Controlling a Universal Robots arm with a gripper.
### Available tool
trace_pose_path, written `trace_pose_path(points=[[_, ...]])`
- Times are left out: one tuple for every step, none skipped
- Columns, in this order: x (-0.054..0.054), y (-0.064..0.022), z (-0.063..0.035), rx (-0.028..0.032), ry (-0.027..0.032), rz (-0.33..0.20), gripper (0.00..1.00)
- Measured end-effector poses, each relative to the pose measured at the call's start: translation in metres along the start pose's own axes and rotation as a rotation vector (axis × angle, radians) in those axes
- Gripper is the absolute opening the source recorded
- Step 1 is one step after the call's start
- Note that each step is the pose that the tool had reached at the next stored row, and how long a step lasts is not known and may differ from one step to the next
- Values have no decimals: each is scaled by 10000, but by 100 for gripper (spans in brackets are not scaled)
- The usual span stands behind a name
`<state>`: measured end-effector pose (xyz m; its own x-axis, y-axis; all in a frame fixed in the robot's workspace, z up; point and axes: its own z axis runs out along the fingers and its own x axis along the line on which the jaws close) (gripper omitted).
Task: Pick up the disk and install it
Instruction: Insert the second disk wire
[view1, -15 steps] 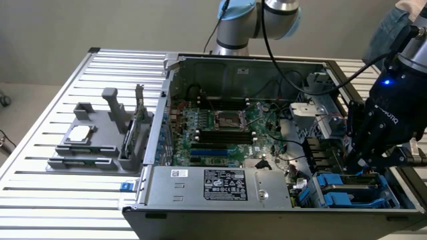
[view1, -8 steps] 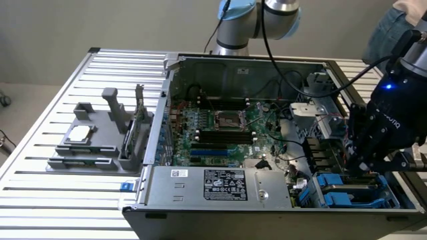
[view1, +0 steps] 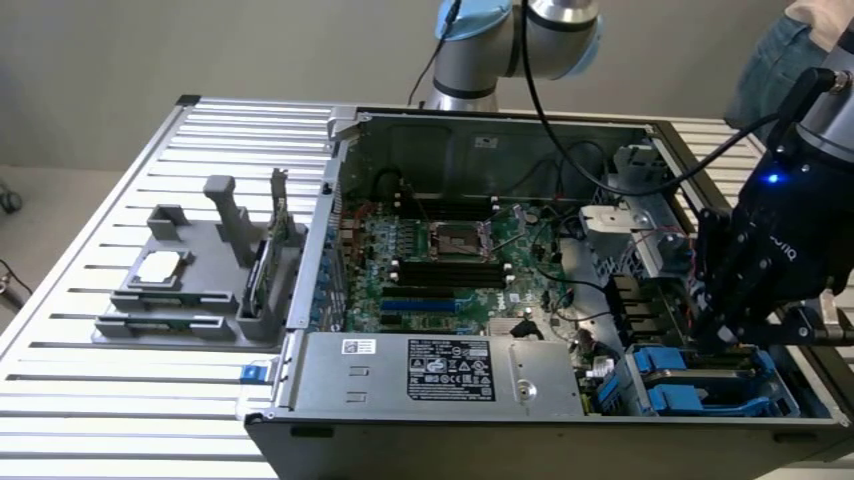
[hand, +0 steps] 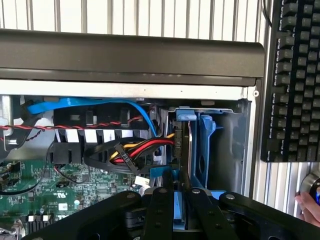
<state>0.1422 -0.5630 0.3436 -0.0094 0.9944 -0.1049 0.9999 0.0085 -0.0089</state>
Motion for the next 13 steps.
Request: trace_pose_path(points=[[-2,-1,5,-19,0,2,16],[-4,-3,12,-35,1,4,16],[-5,-5,19,-49,1,6,16],[-6,-8,26,-61,1,7,16],[-5,-11,34,-70,2,8,16],[-5,-13,41,-74,1,8,16],[-5,-14,47,-78,0,7,16],[-4,-15,50,-82,-2,6,16],[-4,-16,54,-86,-1,6,16],[-4,-17,57,-94,0,6,16],[-4,-16,59,-104,2,4,16],[-4,-17,61,-113,3,3,16],[-3,-17,63,-123,4,1,16]])
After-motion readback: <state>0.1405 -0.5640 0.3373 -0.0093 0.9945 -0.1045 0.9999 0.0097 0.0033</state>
